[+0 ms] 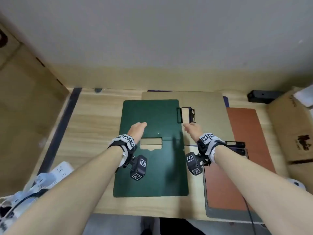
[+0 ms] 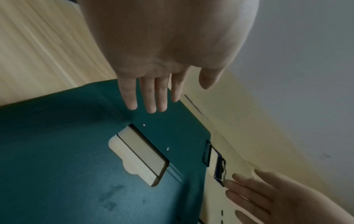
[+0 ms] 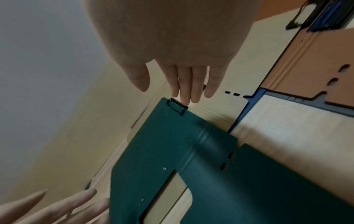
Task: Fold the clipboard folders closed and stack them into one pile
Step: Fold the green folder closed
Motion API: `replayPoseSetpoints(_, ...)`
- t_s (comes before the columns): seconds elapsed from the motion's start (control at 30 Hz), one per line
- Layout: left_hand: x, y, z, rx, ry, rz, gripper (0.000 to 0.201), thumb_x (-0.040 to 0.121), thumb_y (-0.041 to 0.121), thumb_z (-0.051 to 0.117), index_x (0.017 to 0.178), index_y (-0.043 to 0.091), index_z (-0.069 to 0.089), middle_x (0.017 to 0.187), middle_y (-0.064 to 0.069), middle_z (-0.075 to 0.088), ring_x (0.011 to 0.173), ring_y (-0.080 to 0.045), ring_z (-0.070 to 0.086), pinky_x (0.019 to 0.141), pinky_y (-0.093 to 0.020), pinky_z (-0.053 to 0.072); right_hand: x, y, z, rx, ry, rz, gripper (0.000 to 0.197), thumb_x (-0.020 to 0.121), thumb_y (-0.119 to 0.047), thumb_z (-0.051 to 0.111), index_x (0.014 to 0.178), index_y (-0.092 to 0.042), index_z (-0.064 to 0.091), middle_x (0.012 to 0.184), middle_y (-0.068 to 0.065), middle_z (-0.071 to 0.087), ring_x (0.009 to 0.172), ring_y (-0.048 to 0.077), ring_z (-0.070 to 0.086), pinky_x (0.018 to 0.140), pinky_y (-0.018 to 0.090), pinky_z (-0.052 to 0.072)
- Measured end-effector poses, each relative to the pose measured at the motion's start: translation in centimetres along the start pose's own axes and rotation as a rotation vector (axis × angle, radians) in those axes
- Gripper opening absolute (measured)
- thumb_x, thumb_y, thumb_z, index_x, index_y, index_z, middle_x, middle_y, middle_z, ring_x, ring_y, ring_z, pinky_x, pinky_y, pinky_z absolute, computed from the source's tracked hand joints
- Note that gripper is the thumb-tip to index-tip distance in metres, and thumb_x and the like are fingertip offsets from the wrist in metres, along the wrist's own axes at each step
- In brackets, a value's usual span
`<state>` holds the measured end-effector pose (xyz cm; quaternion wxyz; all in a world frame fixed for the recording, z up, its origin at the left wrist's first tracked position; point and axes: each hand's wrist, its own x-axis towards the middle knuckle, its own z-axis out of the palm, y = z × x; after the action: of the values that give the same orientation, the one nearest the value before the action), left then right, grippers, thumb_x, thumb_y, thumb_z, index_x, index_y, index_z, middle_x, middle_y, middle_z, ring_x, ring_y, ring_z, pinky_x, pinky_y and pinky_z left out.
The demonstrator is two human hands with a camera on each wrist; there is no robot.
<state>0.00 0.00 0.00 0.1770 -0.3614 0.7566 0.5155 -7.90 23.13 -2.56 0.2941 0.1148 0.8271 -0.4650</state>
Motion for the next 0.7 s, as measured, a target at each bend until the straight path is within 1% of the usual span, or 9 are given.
replayPoseSetpoints(0.07, 1.4, -0.1, 0.9, 0.019, 0.039, -0.015, 0.022, 0.093, 0.035, 0.046, 0.082, 0.018, 0.055, 0.105, -0.015, 0.063, 0.092, -0.026, 0.055, 0.079, -0.036, 0.038, 1.8, 0.5, -0.2, -0.021, 0.010, 0.012, 0.037, 0.092, -0.028, 0.052, 0.121, -0.006, 0.061, 0.124, 0.011, 0.062, 0.116, 0.027, 0.055, 0.104, 0.036, 0.040)
replayPoseSetpoints(0.1, 1.9, -0.4, 1.2, 0.036, 0.044, -0.023, 0.025, 0.093, 0.033, 0.047, 0.092, 0.013, 0.061, 0.112, -0.018, 0.064, 0.097, -0.028, 0.057, 0.082, -0.036, 0.039, 2.4, 0.7, -0.2, -0.048, 0.005, 0.023, 0.039, 0.093, -0.026, 0.051, 0.125, -0.006, 0.059, 0.129, 0.011, 0.060, 0.121, 0.027, 0.054, 0.106, 0.034, 0.037)
replayPoseSetpoints(0.17, 2.4, -1.0, 1.9, 0.070, 0.054, -0.026, 0.036, 0.094, 0.031, 0.049, 0.119, 0.009, 0.062, 0.128, -0.012, 0.061, 0.116, -0.028, 0.056, 0.093, -0.034, 0.039, 3.4, 1.2, 0.0, -0.111, 0.006, 0.038, 0.042, 0.093, -0.024, 0.051, 0.131, -0.006, 0.056, 0.135, 0.011, 0.057, 0.127, 0.027, 0.050, 0.110, 0.034, 0.035)
replayPoseSetpoints(0.23, 3.2, -1.4, 2.3, 0.166, 0.090, -0.001, 0.043, 0.093, 0.027, 0.052, 0.133, 0.012, 0.056, 0.139, -0.007, 0.053, 0.127, -0.025, 0.049, 0.102, -0.032, 0.036, 4.4, 1.1, 0.3, -0.163, 0.013, 0.019, 0.041, 0.093, -0.021, 0.052, 0.132, -0.007, 0.055, 0.136, 0.011, 0.058, 0.127, 0.028, 0.052, 0.111, 0.036, 0.036)
replayPoseSetpoints(0.33, 4.8, -1.8, 2.6, 0.341, 0.111, 0.061, 0.053, 0.088, 0.021, 0.057, 0.141, 0.015, 0.048, 0.151, -0.007, 0.039, 0.138, -0.024, 0.038, 0.112, -0.033, 0.030, 6.3, 0.9, 0.7, -0.250, 0.035, -0.022, 0.039, 0.090, -0.023, 0.055, 0.127, -0.010, 0.056, 0.128, 0.009, 0.062, 0.118, 0.027, 0.057, 0.107, 0.042, 0.042)
replayPoseSetpoints(0.47, 6.1, -2.5, 2.6, 0.580, -0.027, 0.088, 0.081, 0.081, 0.010, 0.066, 0.152, 0.024, 0.030, 0.164, -0.003, 0.006, 0.151, -0.025, 0.008, 0.119, -0.042, 0.024, 8.1, 0.0, 0.9, -0.398, 0.056, -0.074, 0.040, 0.089, -0.032, 0.059, 0.120, -0.007, 0.058, 0.109, 0.011, 0.067, 0.101, 0.030, 0.063, 0.091, 0.040, 0.050)
replayPoseSetpoints(0.6, 6.6, -1.6, 3.1, 0.938, -0.188, 0.112, 0.105, 0.076, -0.005, 0.062, 0.155, 0.032, 0.003, 0.161, -0.005, -0.024, 0.150, -0.028, -0.015, 0.117, -0.058, 0.021, 9.6, -0.6, 1.2, -0.558, 0.088, -0.071, 0.040, 0.084, -0.049, 0.059, 0.096, -0.011, 0.056, 0.092, 0.008, 0.064, 0.077, 0.028, 0.061, 0.071, 0.035, 0.051)
replayPoseSetpoints(0.63, 6.8, -1.2, 3.2, 0.960, -0.205, 0.099, 0.108, 0.076, -0.008, 0.061, 0.155, 0.033, -0.001, 0.160, -0.005, -0.028, 0.150, -0.029, -0.019, 0.116, -0.061, 0.019, 9.9, -0.8, 1.3, -0.561, 0.091, -0.061, 0.041, 0.082, -0.052, 0.059, 0.093, -0.012, 0.054, 0.089, 0.007, 0.063, 0.075, 0.028, 0.061, 0.070, 0.035, 0.052)
replayPoseSetpoints(0.7, 7.2, -0.7, 3.4, 0.969, -0.217, 0.078, 0.110, 0.076, -0.011, 0.059, 0.154, 0.035, -0.003, 0.158, -0.004, -0.031, 0.149, -0.030, -0.021, 0.113, -0.066, 0.019, 10.5, -1.1, 1.4, -0.562, 0.100, -0.048, 0.042, 0.082, -0.051, 0.061, 0.095, -0.012, 0.054, 0.089, 0.005, 0.061, 0.077, 0.027, 0.059, 0.072, 0.035, 0.051)
